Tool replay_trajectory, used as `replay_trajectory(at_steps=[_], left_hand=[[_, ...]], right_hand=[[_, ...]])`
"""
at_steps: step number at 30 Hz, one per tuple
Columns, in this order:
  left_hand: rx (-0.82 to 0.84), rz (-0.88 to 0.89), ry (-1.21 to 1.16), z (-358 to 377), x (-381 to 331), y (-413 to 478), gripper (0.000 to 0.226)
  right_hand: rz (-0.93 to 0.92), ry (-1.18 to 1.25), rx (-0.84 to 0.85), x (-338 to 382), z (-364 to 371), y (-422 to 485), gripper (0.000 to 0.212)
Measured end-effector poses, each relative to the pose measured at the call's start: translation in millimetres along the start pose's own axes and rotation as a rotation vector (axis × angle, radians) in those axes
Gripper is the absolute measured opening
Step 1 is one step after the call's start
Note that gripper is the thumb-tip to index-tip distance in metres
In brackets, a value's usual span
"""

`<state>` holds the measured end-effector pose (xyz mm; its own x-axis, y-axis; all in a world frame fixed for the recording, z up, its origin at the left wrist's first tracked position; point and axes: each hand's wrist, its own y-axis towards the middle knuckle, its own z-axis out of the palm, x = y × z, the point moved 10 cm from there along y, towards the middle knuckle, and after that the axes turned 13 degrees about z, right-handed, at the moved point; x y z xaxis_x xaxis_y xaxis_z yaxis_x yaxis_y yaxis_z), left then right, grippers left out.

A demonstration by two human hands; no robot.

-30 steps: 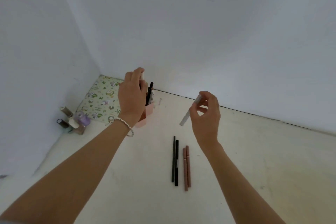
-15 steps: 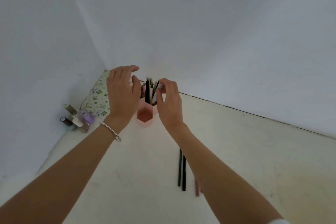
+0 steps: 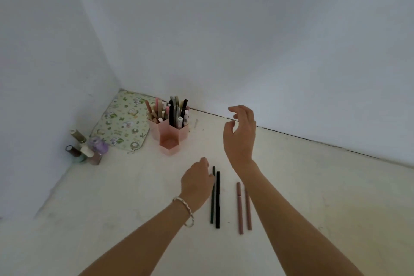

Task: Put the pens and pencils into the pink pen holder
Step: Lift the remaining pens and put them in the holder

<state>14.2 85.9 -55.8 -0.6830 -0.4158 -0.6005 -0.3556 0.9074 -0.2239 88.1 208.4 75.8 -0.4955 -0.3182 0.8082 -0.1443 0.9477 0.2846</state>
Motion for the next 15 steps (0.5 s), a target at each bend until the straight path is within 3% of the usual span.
replay_trajectory(at_steps=[5, 8, 11, 15], left_hand=[[0.064, -0.053, 0.094, 31.1, -10.3, -5.9, 0.029], [0.033, -0.038, 0.019, 27.6, -17.0, -5.5, 0.028], [-0.16, 0.01, -0.204, -7.9, -29.2, 5.5, 0.039], [-0.419, 0.208, -0.444, -73.0, -66.3, 23.6, 0.06]], right_hand=[[0.078, -0.026, -0.053, -39.8, -46.6, -3.2, 0.033], [0.152, -0.04, -0.065, -64.1, -62.3, -15.1, 0.032], [0.295, -0.118, -0.02, -101.1, -75.2, -27.8, 0.029], [0.542, -0.414, 0.274, -164.9, -67.5, -53.1, 0.029]])
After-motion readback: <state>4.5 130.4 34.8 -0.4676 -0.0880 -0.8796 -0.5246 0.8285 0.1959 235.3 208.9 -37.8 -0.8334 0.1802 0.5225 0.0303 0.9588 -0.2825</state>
